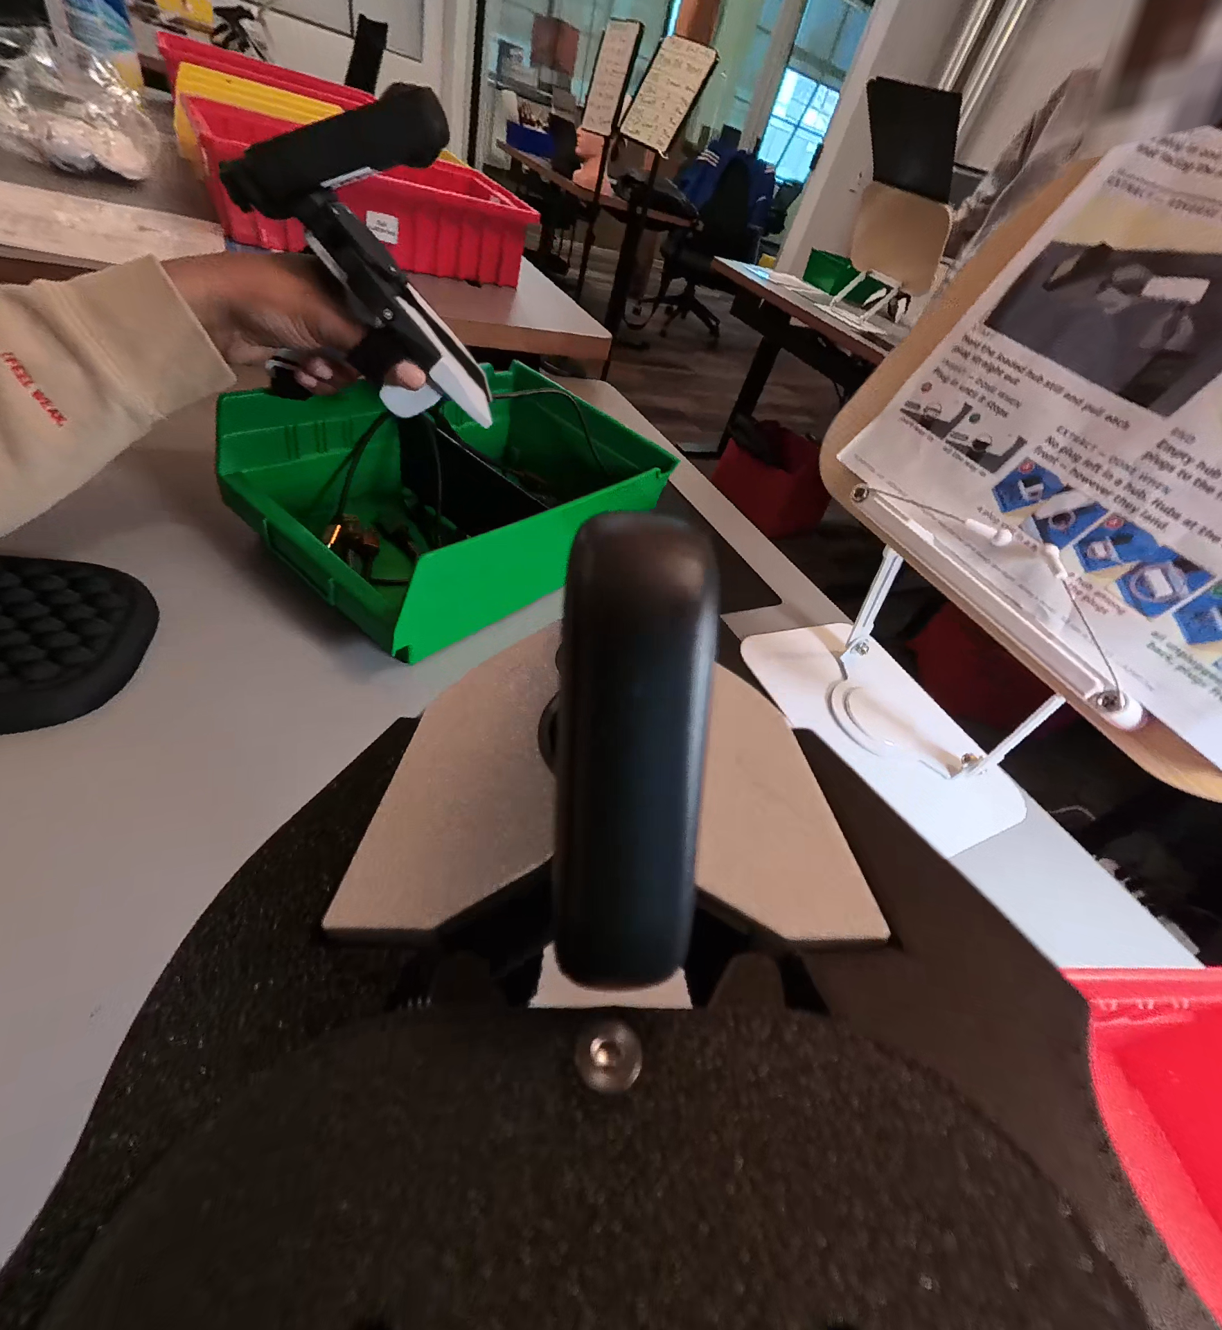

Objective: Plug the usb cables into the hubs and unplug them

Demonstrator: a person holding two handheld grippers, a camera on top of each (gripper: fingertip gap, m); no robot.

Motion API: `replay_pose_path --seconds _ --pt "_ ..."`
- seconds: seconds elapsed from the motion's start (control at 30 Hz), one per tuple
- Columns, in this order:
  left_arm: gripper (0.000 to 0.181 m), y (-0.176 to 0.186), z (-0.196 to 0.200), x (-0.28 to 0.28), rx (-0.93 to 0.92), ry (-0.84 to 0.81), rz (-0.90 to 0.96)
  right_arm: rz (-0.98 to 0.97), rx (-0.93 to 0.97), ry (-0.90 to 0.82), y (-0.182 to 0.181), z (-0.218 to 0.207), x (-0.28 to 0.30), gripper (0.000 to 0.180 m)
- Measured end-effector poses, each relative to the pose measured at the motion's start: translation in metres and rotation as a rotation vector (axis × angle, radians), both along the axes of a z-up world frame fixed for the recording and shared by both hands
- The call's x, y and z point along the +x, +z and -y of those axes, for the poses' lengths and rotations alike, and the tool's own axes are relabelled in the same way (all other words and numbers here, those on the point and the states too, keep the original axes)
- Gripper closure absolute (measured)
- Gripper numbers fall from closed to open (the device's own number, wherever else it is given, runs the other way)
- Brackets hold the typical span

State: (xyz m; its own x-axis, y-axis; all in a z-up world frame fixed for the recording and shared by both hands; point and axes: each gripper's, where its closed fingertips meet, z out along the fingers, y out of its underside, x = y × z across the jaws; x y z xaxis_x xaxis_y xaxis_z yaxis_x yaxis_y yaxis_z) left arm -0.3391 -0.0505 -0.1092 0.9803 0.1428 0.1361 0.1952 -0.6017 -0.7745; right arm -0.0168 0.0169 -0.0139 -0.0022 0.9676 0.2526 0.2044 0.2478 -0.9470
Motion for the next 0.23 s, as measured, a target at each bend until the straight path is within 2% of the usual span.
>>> replay_pose_path --seconds 0.13,0.23 --pt "0.129 -0.016 0.002 -0.003 -0.079 -0.003 -0.021 0.015 -0.026 -0.006 -0.010 -0.005 -0.003 0.167" --pt "0.133 -0.015 0.002 -0.003 -0.087 -0.015 -0.059 0.018 -0.017 -0.006 -0.010 -0.005 -0.004 0.167"
